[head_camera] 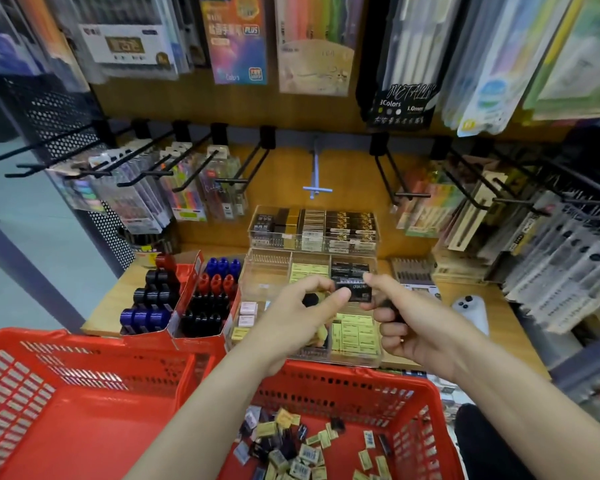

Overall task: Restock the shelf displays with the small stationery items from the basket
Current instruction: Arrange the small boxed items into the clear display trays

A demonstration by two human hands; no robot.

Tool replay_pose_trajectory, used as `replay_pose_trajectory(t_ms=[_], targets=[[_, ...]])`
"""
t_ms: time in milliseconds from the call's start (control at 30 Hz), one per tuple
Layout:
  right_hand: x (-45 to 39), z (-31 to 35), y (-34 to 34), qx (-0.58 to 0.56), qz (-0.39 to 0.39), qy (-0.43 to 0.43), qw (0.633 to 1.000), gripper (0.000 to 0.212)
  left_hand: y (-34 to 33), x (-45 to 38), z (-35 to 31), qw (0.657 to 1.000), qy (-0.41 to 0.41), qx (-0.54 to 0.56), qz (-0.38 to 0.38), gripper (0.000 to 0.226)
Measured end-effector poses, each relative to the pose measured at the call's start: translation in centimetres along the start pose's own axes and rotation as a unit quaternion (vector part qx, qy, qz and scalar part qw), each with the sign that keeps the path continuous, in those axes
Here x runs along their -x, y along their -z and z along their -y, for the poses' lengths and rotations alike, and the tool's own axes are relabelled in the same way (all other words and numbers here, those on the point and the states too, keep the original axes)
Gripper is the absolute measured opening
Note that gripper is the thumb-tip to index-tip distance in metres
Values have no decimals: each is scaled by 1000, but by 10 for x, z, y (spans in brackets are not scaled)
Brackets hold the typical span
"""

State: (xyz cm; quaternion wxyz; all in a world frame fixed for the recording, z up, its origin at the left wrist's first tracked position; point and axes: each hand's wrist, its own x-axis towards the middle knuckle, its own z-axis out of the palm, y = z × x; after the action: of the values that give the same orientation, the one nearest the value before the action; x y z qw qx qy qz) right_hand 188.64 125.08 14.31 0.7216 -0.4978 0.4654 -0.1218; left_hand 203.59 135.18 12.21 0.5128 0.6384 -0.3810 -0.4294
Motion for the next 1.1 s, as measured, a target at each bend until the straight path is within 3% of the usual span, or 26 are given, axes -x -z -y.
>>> replay_pose_trajectory(t_ms=[67,133,200,233,300,467,600,700,867,1100], targets=[[3,0,1,-5,5,32,999,51,-2,0,-2,999,18,46,11,24],[3,-3,6,124,-27,164,978,53,-2,2,-5,994,43,100,12,28],[3,-4,14,299,-96,332,889,41,0,2,-5,992,56,112,1,29],[3,-5,17,335,-114,377,856,44,1,2,-5,992,58,111,-5,29],[4,-8,19,350,-116,412,833,54,3,1,-5,992,60,107,-7,28],[4,-13,18,381,-146,462,787,47,0,0,-4,994,61,92,13,27],[-1,-17,22,384,-139,470,783,44,-1,-4,-2,993,75,92,24,25],[-17,-24,27,381,-145,455,792,42,-2,-11,1,985,125,118,13,40],[-80,-16,57,436,-228,336,803,37,9,-28,14,951,215,222,-13,47],[-162,-9,63,520,-259,213,785,34,27,-43,31,936,207,284,23,41]])
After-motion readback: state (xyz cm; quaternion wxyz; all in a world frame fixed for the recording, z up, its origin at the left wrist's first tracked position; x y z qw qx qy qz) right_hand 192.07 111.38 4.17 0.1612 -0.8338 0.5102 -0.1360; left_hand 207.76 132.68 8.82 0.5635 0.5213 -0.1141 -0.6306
